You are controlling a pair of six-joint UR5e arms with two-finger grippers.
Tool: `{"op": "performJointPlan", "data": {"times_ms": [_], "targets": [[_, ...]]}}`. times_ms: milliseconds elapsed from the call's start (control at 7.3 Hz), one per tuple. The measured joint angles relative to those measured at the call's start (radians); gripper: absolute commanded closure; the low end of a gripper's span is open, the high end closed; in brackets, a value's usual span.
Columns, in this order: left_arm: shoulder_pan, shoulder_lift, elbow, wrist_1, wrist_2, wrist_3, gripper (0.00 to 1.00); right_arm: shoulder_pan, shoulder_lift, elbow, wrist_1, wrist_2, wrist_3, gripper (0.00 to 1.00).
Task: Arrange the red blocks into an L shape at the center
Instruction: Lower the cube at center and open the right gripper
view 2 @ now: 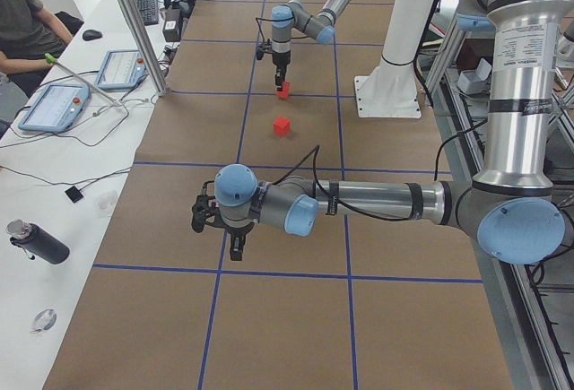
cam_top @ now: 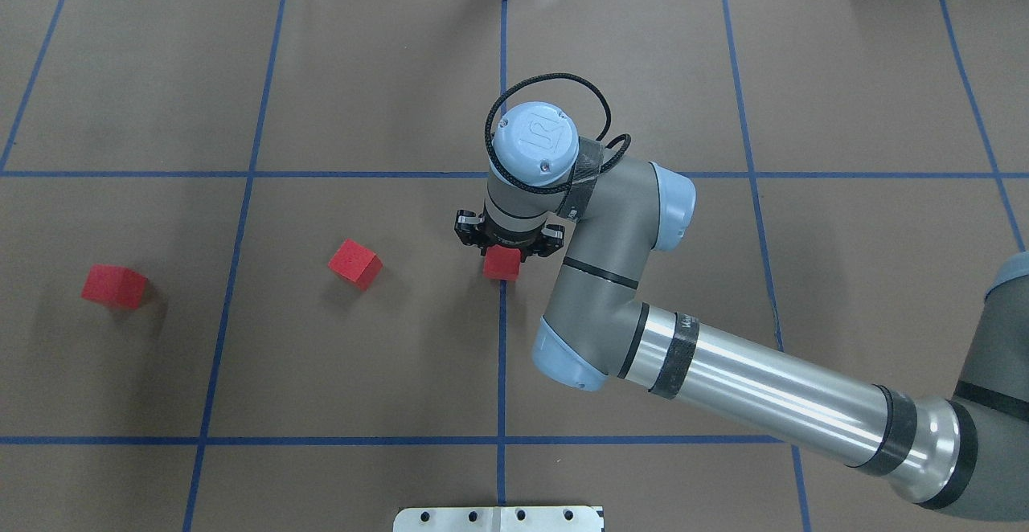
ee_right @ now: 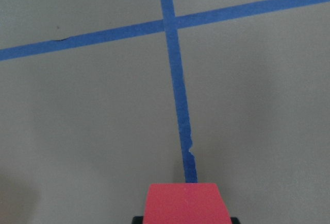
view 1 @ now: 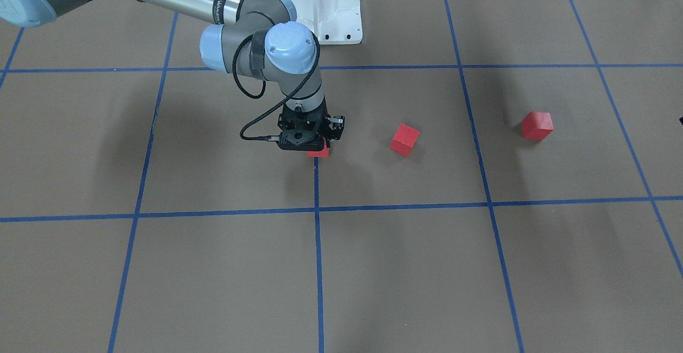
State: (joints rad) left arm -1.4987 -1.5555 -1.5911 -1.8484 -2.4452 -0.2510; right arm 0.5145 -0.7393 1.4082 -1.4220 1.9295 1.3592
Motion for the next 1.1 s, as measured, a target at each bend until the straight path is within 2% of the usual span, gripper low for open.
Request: {"op": "performJointPlan", "data": {"times_ms": [137, 274, 822, 1096], "targets": [[0.000, 0.000, 0.000, 0.000, 0.000, 0.000, 0.00, 0.000, -0.003, 0.000, -0.001, 0.001, -0.005, 0.29], [0.000, 0.000, 0.000, 0.000, 0.000, 0.000, 0.00, -0.001, -0.003, 0.000, -0.004, 0.000, -0.006, 0.00], [0.003, -0.001, -0.002, -0.004, -0.004, -0.018, 0.00, -0.002, -0.002, 0.011, -0.015, -0.013, -0.009, 0.00], [0.048, -0.008, -0.007, -0.100, -0.029, -0.170, 0.00, 0.042, -0.023, 0.085, -0.045, 0.023, -0.021, 0.00]]}}
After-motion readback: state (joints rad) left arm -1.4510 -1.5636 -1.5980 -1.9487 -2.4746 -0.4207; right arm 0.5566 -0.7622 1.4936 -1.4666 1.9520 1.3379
